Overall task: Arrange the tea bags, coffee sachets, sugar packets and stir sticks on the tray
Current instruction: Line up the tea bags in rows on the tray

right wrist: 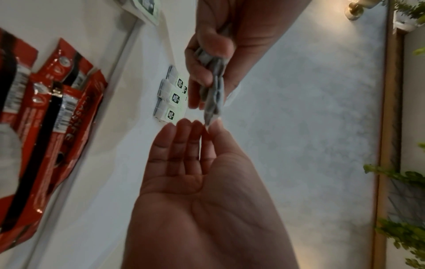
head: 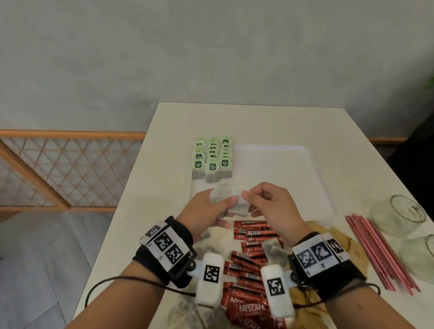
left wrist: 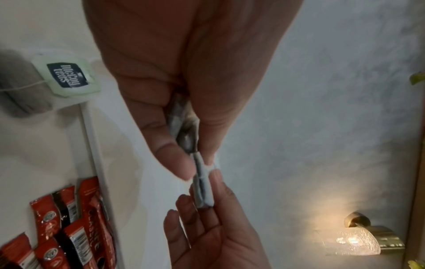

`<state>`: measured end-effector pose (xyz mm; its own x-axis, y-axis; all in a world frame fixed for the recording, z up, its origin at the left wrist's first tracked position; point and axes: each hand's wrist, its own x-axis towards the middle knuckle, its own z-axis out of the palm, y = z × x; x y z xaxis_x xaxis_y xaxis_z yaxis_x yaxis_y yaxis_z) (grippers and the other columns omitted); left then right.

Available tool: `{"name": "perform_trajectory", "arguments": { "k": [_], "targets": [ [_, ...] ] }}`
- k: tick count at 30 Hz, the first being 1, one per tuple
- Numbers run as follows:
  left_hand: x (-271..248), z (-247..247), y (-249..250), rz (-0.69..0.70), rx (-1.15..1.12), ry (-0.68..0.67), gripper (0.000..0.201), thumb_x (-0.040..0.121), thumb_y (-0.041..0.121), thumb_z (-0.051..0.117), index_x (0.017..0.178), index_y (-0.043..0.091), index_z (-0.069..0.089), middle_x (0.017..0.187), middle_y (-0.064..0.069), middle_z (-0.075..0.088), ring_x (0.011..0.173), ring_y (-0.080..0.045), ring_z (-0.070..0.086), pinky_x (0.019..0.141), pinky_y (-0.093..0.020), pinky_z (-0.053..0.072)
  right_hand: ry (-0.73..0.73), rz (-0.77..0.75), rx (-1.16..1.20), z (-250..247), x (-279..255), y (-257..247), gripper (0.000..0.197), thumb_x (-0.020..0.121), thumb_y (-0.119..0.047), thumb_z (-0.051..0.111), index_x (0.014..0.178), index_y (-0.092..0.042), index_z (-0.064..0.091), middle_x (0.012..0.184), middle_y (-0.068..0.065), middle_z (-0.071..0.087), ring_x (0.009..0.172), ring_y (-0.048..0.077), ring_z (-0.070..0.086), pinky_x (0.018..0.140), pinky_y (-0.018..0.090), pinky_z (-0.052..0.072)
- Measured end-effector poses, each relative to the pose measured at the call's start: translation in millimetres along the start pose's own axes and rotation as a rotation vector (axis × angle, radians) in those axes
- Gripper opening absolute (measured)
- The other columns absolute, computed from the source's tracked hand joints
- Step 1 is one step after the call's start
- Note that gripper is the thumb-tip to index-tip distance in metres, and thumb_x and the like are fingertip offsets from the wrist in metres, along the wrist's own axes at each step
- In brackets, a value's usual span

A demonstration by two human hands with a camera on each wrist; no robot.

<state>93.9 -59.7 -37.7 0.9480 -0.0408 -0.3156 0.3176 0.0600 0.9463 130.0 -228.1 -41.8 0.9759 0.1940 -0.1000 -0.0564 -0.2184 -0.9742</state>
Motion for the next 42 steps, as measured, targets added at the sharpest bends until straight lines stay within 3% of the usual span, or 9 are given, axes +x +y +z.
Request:
{"name": "perform_trajectory", "arguments": {
  "k": [5, 11, 15, 18, 22, 27, 31, 35, 42],
  "targets": [
    [0.6, 0.9, -5.9, 0.118, 0.125, 0.278, 0.022, 0.090, 0.015, 0.064, 0.112, 0.010, 0.066, 0.074, -0.004, 0.061, 0.052, -0.008, 0.054, 0.046, -0.026, 0.049, 0.113, 0.005, -0.093, -2.0, 7.5, 7.0, 0.027, 0.089, -0.031, 0.068, 0.081, -0.006, 0.060, 0.064, 0.006, 0.069, 0.057, 0.017, 0.065, 0.070, 0.035, 0.056],
    [4.1, 15.5, -4.6, 0.177, 0.416, 0.211, 0.027, 0.094, 0.034, 0.059, 0.082, 0.012, 0.069, 0.065, -0.001, 0.066, 0.041, -0.011, 0.059, 0.046, -0.018, 0.046, 0.051, -0.065, -0.214, 11.6, 12.4, 4.8, 0.026, 0.091, -0.031, 0.065, 0.079, -0.008, 0.062, 0.067, 0.002, 0.071, 0.060, 0.016, 0.068, 0.066, 0.031, 0.057],
    [16.4, 10.0, -3.2, 0.159, 0.359, 0.217, 0.025, 0.092, 0.030, 0.061, 0.080, 0.010, 0.070, 0.069, -0.005, 0.068, 0.049, -0.013, 0.060, 0.050, -0.034, 0.056, 0.004, -0.129, -0.225, 14.9, 12.3, -0.9, 0.036, 0.102, -0.035, 0.043, 0.088, -0.012, 0.067, 0.073, -0.001, 0.070, 0.062, 0.007, 0.064, 0.063, 0.023, 0.054],
    [24.9, 2.6, -2.5, 0.113, 0.289, 0.233, 0.021, 0.093, 0.019, 0.058, 0.077, 0.013, 0.069, 0.058, 0.001, 0.061, 0.044, -0.009, 0.054, 0.044, -0.026, 0.048, -0.007, -0.141, -0.251, 13.5, 18.6, 2.6, 0.031, 0.102, -0.037, 0.043, 0.096, -0.020, 0.068, 0.085, -0.003, 0.069, 0.066, 0.010, 0.063, 0.066, 0.028, 0.055],
    [37.7, -6.9, -5.5, 0.033, 0.188, 0.194, 0.014, 0.091, 0.018, 0.061, 0.083, 0.013, 0.071, 0.061, -0.002, 0.059, 0.052, -0.014, 0.054, 0.048, -0.030, 0.050, -0.027, -0.062, -0.309, 9.0, 44.9, 12.8, 0.018, 0.093, -0.029, 0.062, 0.108, -0.019, 0.061, 0.094, -0.005, 0.062, 0.070, 0.015, 0.063, 0.065, 0.029, 0.053],
    [47.7, -26.4, -8.5, -0.079, 0.007, 0.155, 0.013, 0.094, 0.017, 0.062, 0.096, 0.008, 0.071, 0.076, -0.003, 0.065, 0.056, -0.012, 0.057, 0.049, -0.028, 0.053, -0.218, 0.133, -0.181, 14.6, 80.1, 14.4, 0.011, 0.091, -0.012, 0.066, 0.092, -0.001, 0.066, 0.073, 0.006, 0.063, 0.060, 0.012, 0.061, 0.055, 0.022, 0.051],
    [54.9, -49.7, -11.8, -0.145, -0.120, 0.180, 0.022, 0.095, 0.016, 0.060, 0.109, 0.001, 0.068, 0.094, -0.012, 0.069, 0.059, -0.013, 0.059, 0.052, -0.026, 0.056, -0.159, 0.146, -0.292, 18.6, 116.5, 20.9, 0.007, 0.089, -0.011, 0.068, 0.086, -0.007, 0.065, 0.067, 0.006, 0.065, 0.061, 0.016, 0.063, 0.059, 0.025, 0.056],
    [60.1, -62.4, -12.4, -0.174, -0.162, 0.170, 0.022, 0.097, 0.013, 0.054, 0.112, 0.001, 0.065, 0.098, -0.013, 0.069, 0.066, -0.015, 0.063, 0.058, -0.028, 0.059, -0.072, 0.080, -0.310, 28.9, 138.2, 23.5, 0.006, 0.088, -0.009, 0.069, 0.087, -0.006, 0.063, 0.067, 0.005, 0.065, 0.056, 0.014, 0.063, 0.054, 0.020, 0.055],
    [62.3, -64.5, -14.0, -0.212, -0.229, 0.168, 0.024, 0.100, 0.004, 0.043, 0.111, -0.008, 0.060, 0.106, -0.019, 0.069, 0.080, -0.023, 0.069, 0.065, -0.028, 0.061, -0.007, 0.046, -0.365, 37.3, 149.5, 20.9, 0.018, 0.086, -0.013, 0.072, 0.092, -0.001, 0.061, 0.076, 0.011, 0.067, 0.058, 0.018, 0.064, 0.061, 0.028, 0.059]
  ]
}}
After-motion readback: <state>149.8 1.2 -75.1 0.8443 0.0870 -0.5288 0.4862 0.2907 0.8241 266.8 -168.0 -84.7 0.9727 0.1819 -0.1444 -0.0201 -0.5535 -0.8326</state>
